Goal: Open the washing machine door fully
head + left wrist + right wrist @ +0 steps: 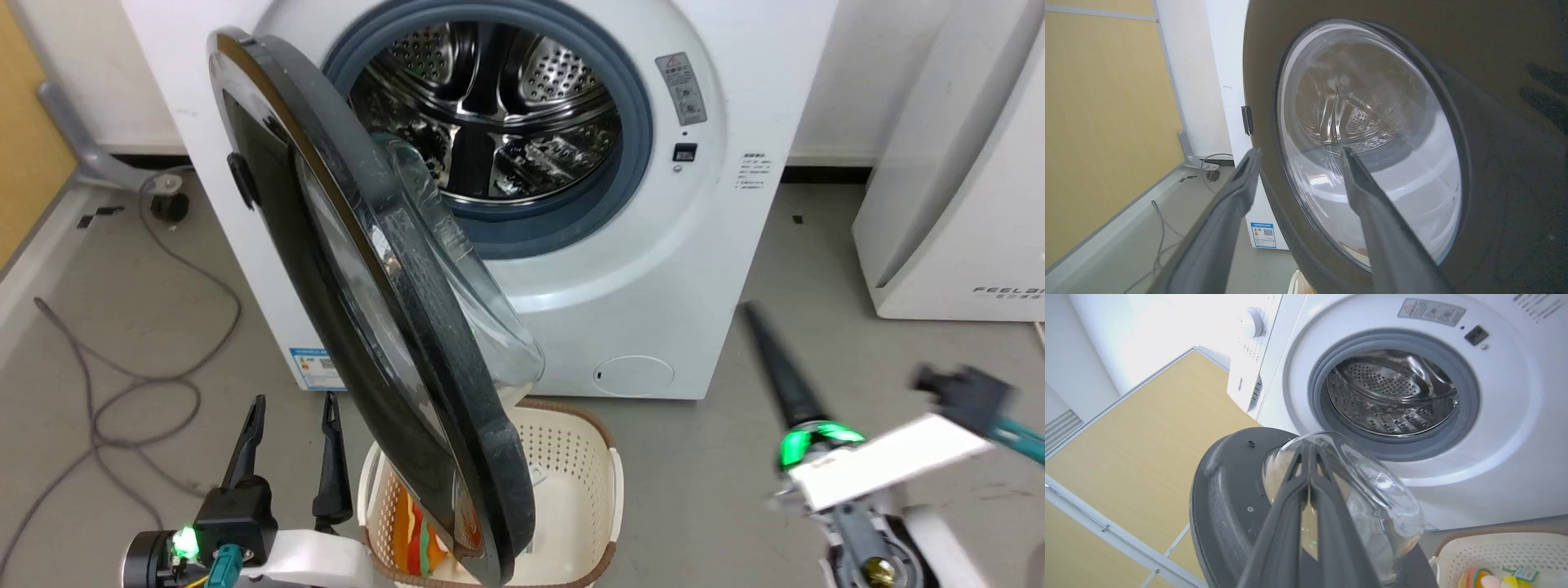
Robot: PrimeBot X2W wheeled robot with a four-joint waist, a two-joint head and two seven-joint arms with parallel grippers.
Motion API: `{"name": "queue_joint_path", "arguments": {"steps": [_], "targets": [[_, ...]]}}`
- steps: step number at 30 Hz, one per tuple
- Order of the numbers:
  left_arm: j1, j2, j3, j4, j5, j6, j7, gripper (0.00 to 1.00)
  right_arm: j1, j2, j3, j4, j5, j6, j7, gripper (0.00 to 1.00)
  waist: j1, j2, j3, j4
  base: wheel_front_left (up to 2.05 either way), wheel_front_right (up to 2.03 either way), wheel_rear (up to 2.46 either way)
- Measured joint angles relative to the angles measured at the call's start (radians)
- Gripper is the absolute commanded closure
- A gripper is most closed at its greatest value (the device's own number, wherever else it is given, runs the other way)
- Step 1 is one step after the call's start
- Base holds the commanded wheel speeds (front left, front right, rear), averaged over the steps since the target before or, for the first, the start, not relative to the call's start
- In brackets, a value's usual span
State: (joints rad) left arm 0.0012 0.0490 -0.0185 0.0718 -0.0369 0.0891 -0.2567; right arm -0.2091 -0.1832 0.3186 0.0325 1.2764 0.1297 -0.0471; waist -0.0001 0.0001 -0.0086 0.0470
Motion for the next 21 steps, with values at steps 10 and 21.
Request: {"name": "queue_joint_path", "arguments": {"steps": [10, 21], "targets": [[0.026, 0.0, 0.009, -0.004, 0.0, 0.005, 0.0, 0.0, 0.048, -0.079, -0.175, -0.03, -0.498, 0.0, -0.21, 1.0, 0.0, 0.0, -0.021, -0.025, 0.0, 0.0, 0.0], [0.026, 0.0, 0.01, -0.006, -0.001, 0.006, 0.0, 0.0, 0.202, 0.03, -0.27, -0.067, -1.055, 0.0, -0.21, 1.0, 0.0001, 0.0, -0.017, -0.034, 0.0, 0.0, 0.0]]}}
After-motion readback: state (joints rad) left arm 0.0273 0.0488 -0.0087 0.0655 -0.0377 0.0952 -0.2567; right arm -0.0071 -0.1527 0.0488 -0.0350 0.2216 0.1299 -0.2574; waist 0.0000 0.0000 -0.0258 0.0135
